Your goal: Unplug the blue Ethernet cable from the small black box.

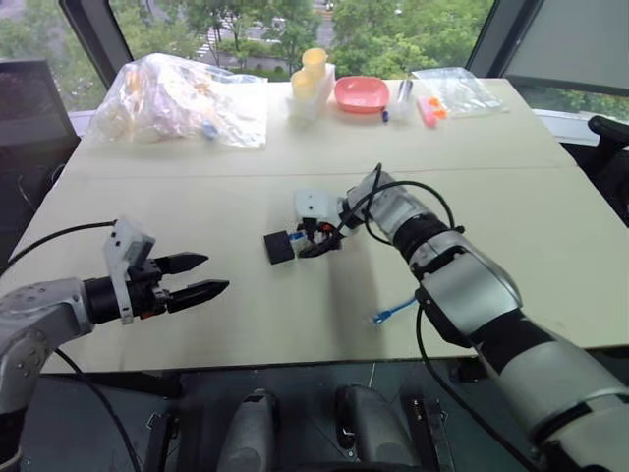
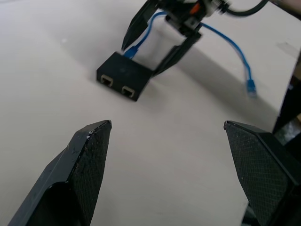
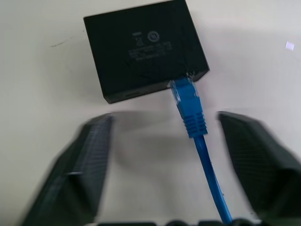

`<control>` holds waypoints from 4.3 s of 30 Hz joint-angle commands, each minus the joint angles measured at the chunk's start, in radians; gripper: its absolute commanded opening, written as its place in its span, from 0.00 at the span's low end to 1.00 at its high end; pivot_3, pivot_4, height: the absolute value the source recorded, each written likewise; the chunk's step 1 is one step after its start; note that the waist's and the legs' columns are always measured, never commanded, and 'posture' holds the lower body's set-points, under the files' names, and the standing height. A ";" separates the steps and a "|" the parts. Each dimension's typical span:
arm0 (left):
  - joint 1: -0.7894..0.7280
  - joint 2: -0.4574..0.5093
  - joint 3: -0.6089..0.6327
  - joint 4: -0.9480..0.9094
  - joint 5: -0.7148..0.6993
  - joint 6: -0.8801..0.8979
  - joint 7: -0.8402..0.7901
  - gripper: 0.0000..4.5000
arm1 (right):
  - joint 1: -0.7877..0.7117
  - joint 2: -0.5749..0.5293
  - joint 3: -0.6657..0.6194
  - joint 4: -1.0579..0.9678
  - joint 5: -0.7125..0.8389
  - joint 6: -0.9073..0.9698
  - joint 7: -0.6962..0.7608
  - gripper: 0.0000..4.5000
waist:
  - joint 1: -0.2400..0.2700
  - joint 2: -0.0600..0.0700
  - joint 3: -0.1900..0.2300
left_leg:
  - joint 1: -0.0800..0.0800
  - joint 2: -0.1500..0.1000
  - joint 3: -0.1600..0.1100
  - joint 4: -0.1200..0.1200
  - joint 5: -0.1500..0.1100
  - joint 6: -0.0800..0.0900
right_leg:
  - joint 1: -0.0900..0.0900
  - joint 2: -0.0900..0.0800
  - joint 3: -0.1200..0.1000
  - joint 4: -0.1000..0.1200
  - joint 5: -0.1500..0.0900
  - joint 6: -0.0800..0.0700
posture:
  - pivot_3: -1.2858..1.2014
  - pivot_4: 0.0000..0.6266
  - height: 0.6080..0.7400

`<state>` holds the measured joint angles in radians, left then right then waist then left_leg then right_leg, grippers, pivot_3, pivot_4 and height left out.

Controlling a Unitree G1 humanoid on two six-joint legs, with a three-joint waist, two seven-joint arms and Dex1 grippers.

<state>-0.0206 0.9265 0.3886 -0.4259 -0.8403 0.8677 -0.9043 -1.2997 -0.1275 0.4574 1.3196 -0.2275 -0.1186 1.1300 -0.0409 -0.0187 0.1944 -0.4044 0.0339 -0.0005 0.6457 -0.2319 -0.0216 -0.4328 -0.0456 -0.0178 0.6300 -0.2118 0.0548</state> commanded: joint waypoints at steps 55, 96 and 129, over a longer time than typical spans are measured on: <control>-1.214 -0.439 -0.295 1.605 0.536 -0.507 -0.522 0.12 | 0.427 -0.288 -0.101 -1.088 -0.263 -0.129 -0.637 0.00 | -0.001 -0.004 0.001 | -0.007 -0.002 0.007 0.000 0.002 -0.002 | -0.008 0.000 0.007 0.002 0.001 0.009 | 0.52 0.24 1.00; -0.939 -0.404 -0.222 1.055 0.276 0.010 -0.639 0.12 | 0.745 0.211 -0.583 -1.512 0.997 0.866 -0.722 0.82 | 0.000 -0.004 0.001 | -0.005 -0.001 0.005 0.000 0.001 -0.001 | -0.007 0.000 0.007 0.004 0.002 0.009 | 0.52 0.24 1.00; -0.951 -0.322 -0.178 1.148 0.247 -0.058 -0.565 0.12 | 0.764 0.186 -0.713 -1.473 1.222 0.834 -0.816 0.00 | -0.001 -0.004 0.001 | -0.005 -0.001 0.005 0.000 0.001 -0.001 | -0.007 0.000 0.007 0.003 0.002 0.009 | 0.52 0.24 1.00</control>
<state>-0.9438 0.5904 0.1846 0.7212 -0.5865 0.8329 -1.4672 -0.5224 0.0575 -0.2457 -0.1329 0.9651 0.7318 0.3154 -0.0422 -0.0222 0.1952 -0.4100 0.0328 0.0048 0.6455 -0.2306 -0.0230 -0.4404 -0.0452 -0.0105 0.6323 -0.2101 0.0640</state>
